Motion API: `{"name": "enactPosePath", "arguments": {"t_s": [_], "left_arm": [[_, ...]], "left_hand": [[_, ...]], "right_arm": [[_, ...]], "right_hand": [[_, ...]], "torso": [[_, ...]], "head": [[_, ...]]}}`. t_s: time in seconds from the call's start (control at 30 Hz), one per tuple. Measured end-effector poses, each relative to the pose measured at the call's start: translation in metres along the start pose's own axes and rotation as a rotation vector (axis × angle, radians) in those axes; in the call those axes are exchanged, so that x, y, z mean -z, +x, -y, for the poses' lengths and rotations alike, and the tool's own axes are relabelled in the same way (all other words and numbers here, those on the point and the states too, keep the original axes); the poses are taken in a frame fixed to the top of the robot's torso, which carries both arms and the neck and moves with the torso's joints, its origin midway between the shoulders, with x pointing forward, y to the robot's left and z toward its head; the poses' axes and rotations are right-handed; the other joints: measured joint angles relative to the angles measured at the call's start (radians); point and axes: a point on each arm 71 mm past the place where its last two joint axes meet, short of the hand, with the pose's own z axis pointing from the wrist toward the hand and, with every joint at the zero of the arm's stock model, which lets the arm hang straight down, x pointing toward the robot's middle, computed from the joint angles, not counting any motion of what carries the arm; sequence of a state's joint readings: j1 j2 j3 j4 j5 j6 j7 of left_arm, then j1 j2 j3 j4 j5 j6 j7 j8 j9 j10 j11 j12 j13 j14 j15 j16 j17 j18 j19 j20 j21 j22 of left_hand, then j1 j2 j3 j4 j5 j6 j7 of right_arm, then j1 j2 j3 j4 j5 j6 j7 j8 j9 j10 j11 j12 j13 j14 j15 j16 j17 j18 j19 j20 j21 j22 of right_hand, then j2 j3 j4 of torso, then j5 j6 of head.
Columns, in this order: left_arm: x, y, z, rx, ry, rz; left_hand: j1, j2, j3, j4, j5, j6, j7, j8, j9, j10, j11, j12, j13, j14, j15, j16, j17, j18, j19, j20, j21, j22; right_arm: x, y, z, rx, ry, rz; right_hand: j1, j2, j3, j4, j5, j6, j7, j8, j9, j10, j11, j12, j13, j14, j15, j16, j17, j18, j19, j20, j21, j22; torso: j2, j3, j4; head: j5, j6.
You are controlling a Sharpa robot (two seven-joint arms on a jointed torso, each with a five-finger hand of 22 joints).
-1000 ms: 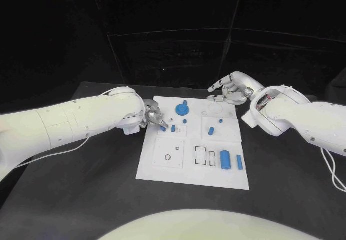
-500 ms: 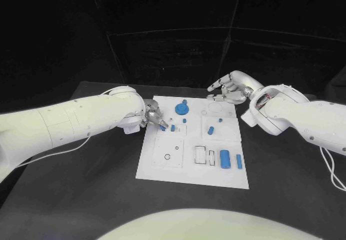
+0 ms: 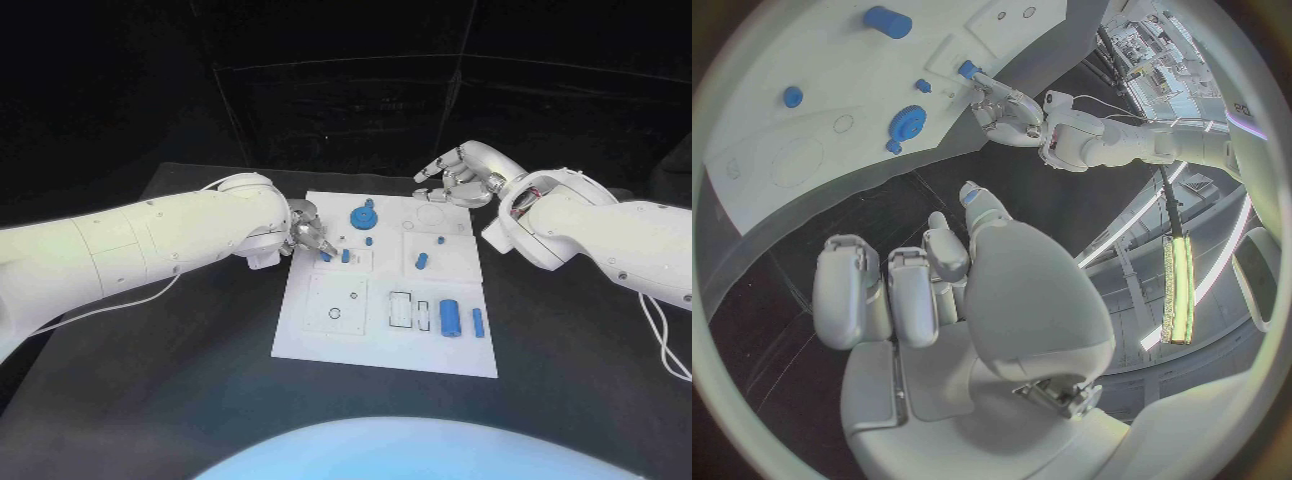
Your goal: Assemble the parts on the task board
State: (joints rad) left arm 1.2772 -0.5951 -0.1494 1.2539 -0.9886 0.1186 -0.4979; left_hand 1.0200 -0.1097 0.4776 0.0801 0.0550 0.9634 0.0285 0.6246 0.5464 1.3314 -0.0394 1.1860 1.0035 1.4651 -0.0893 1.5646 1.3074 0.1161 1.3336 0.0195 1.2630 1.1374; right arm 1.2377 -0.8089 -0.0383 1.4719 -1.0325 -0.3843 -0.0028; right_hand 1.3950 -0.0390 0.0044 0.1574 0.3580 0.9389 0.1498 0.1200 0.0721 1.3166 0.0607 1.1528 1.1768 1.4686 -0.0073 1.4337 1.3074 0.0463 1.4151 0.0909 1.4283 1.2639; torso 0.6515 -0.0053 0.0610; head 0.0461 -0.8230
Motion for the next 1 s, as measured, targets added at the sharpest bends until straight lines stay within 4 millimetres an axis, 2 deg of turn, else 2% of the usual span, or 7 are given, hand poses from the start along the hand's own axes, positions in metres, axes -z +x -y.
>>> {"name": "enactPosePath", "arguments": {"t_s": [0.43, 0.7, 0.83, 1.0], "left_arm": [[0.0000, -0.0008, -0.0019, 0.005, -0.007, 0.007], [0.0000, -0.0009, -0.0020, 0.006, -0.010, 0.008], [0.0000, -0.0009, -0.0020, 0.006, -0.011, 0.009], [0.0001, -0.0006, -0.0014, 0.005, -0.010, 0.008]], "left_hand": [[-0.016, 0.002, -0.023, 0.017, 0.000, 0.007, 0.000, 0.000, -0.004, 0.004, -0.004, 0.007, 0.005, 0.000, 0.000, 0.000, 0.000, 0.000, 0.003, -0.003, 0.004, 0.007], [-0.039, -0.009, -0.063, 0.038, 0.000, 0.011, -0.003, 0.004, -0.006, 0.009, -0.002, 0.011, 0.010, 0.000, 0.000, 0.000, 0.000, 0.000, 0.003, -0.003, 0.008, 0.014], [-0.058, -0.015, -0.103, 0.052, 0.000, 0.017, -0.003, 0.009, -0.009, 0.016, -0.002, 0.022, 0.020, 0.000, 0.000, 0.000, 0.000, -0.016, 0.011, -0.003, 0.017, 0.023], [-0.058, -0.015, -0.124, 0.058, 0.000, 0.018, -0.003, 0.009, -0.011, 0.018, -0.004, 0.022, 0.028, 0.000, 0.000, 0.000, 0.000, -0.016, 0.014, -0.006, 0.017, 0.028]], "right_arm": [[0.0000, 0.0002, 0.0000, 0.000, -0.001, 0.000], [0.0001, 0.0001, 0.0003, 0.000, 0.000, 0.000], [0.0002, 0.0001, 0.0004, 0.000, 0.000, 0.000], [0.0003, 0.0000, 0.0006, 0.000, 0.000, 0.000]], "right_hand": [[0.000, 0.000, 0.000, 0.000, 0.000, 0.000, 0.000, 0.000, 0.000, 0.000, 0.000, 0.000, 0.000, 0.000, 0.000, 0.000, 0.000, 0.000, 0.000, 0.000, 0.000, 0.000], [0.000, 0.000, 0.000, 0.000, 0.006, 0.000, 0.000, 0.000, 0.000, 0.000, 0.000, 0.000, 0.000, 0.000, 0.000, 0.000, 0.000, 0.000, 0.000, 0.000, 0.000, -0.002], [0.000, 0.000, 0.000, 0.000, 0.006, 0.000, 0.000, 0.000, 0.000, 0.000, 0.000, 0.000, 0.000, 0.000, 0.000, 0.000, 0.000, 0.000, 0.000, 0.000, 0.000, -0.002], [0.000, 0.000, 0.000, 0.000, 0.006, 0.000, 0.000, 0.000, 0.000, 0.000, 0.000, 0.000, 0.000, 0.000, 0.000, 0.000, 0.000, 0.000, 0.000, 0.000, 0.000, -0.002]], "torso": [[0.000, 0.0001, -0.0008], [0.000, 0.0005, -0.0013], [0.000, 0.0006, -0.0013], [0.000, 0.0006, -0.0012]], "head": [[0.001, -0.001], [0.000, -0.001], [0.000, -0.002], [-0.001, -0.003]]}}
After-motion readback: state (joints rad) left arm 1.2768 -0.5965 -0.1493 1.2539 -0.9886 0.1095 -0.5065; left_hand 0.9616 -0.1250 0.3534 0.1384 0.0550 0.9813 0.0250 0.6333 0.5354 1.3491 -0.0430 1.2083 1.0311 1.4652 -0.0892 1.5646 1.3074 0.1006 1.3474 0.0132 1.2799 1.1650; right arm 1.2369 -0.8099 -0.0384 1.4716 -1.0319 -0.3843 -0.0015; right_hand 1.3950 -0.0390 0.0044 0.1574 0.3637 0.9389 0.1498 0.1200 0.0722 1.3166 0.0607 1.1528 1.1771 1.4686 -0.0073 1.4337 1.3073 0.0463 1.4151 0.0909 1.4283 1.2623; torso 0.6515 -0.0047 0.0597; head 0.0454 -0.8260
